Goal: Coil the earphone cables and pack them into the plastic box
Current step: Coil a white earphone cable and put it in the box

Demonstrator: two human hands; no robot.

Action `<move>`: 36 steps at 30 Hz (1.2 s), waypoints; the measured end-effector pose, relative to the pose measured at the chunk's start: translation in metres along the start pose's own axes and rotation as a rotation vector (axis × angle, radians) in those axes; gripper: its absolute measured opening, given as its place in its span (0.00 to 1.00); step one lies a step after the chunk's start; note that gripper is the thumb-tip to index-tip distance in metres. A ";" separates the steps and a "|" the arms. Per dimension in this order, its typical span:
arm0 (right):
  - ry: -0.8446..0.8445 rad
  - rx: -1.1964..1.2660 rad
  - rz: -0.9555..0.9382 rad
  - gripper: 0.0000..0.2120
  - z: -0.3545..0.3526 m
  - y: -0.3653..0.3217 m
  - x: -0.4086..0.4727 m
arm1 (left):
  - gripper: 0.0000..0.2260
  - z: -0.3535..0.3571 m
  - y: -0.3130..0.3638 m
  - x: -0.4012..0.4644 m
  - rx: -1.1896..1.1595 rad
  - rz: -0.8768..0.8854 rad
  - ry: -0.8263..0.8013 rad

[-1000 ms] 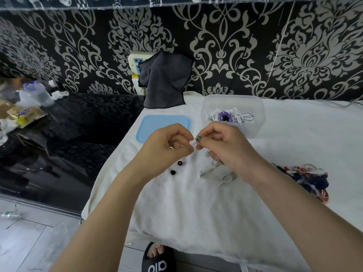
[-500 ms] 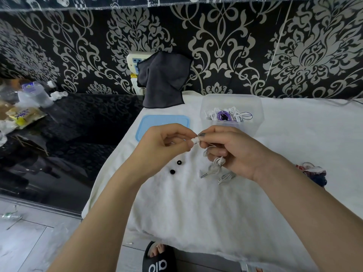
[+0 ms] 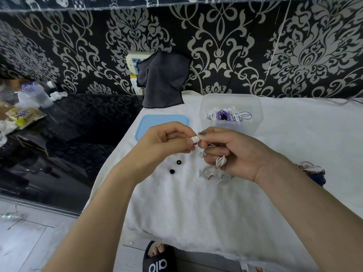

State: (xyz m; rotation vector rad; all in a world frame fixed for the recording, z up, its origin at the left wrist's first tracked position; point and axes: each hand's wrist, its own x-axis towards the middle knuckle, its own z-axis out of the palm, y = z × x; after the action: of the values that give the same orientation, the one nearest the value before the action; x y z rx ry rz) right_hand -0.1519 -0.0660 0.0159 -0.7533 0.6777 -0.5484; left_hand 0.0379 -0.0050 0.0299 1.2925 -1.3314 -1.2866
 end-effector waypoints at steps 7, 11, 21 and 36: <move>0.028 0.095 0.023 0.10 0.001 0.001 -0.001 | 0.05 0.002 -0.001 0.006 -0.160 -0.099 -0.069; 0.051 0.130 0.024 0.09 0.002 0.000 0.000 | 0.06 0.002 -0.002 0.007 -0.142 -0.091 -0.026; 0.081 0.375 0.001 0.05 0.000 -0.003 0.000 | 0.07 0.018 -0.010 0.008 0.083 -0.119 -0.072; 0.353 -0.521 -0.260 0.04 0.003 0.014 0.008 | 0.02 0.010 -0.008 0.012 0.082 -0.074 0.162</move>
State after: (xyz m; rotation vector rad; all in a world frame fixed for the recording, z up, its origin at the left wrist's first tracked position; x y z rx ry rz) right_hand -0.1421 -0.0614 0.0041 -1.2596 1.0800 -0.7646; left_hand 0.0273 -0.0156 0.0195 1.4822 -1.2434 -1.1607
